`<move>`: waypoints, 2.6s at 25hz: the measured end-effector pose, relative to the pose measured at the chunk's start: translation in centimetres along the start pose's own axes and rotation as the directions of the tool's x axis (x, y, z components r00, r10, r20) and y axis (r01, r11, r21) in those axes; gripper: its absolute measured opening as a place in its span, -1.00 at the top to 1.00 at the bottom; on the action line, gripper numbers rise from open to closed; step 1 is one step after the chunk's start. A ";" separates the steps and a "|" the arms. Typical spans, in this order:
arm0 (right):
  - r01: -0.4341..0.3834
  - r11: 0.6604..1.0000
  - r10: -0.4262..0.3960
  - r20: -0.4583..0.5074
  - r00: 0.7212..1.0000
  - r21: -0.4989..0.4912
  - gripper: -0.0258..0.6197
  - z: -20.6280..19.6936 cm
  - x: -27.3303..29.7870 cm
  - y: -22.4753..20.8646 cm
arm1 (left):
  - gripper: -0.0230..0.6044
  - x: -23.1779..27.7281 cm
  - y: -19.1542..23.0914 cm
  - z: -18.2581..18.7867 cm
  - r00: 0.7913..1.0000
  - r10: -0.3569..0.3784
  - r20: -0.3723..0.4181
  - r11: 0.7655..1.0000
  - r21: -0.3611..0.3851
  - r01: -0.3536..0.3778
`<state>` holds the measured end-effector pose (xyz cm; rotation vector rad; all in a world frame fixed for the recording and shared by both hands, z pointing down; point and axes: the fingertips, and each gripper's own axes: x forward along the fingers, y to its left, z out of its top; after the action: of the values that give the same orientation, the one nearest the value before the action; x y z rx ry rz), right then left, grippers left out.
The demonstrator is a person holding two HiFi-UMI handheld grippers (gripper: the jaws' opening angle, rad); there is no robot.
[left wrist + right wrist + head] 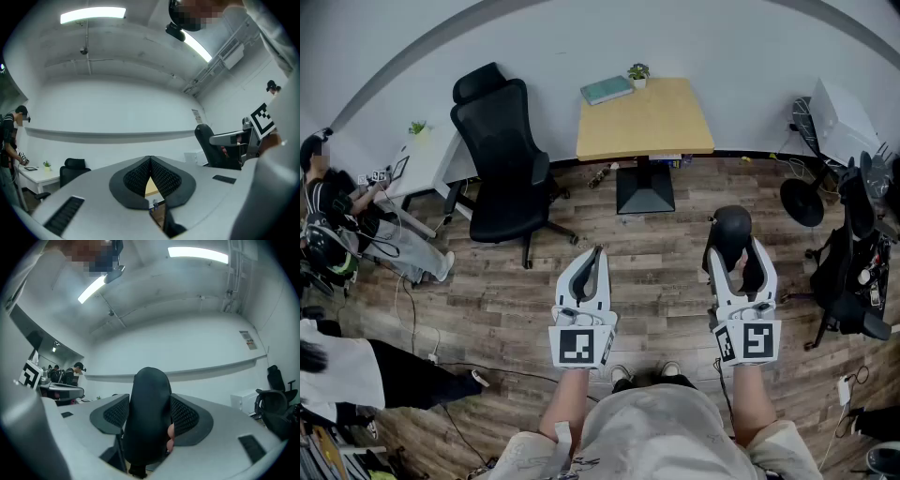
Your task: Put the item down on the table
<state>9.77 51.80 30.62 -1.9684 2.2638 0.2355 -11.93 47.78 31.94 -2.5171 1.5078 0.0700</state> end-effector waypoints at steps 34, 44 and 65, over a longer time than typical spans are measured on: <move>-0.049 0.997 0.055 -0.093 0.994 0.061 0.03 -6.4 8.8 -8.0 | 0.91 11.4 -1.9 -5.1 0.999 0.010 -0.049 1.000 -0.017 -0.011; -0.061 0.997 0.066 -0.136 0.989 0.039 0.03 -8.7 20.5 -3.6 | 0.91 17.1 9.0 -8.4 0.995 0.044 -0.090 0.999 -0.015 -0.046; -0.021 0.999 0.028 -0.164 0.986 0.045 0.03 -12.4 33.8 -3.1 | 0.91 27.0 18.9 -12.2 0.994 0.066 -0.082 0.997 -0.031 -0.069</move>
<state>8.19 16.07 35.85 -2.0075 2.3719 0.0265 -16.41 13.33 37.04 -2.5229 1.6362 0.0040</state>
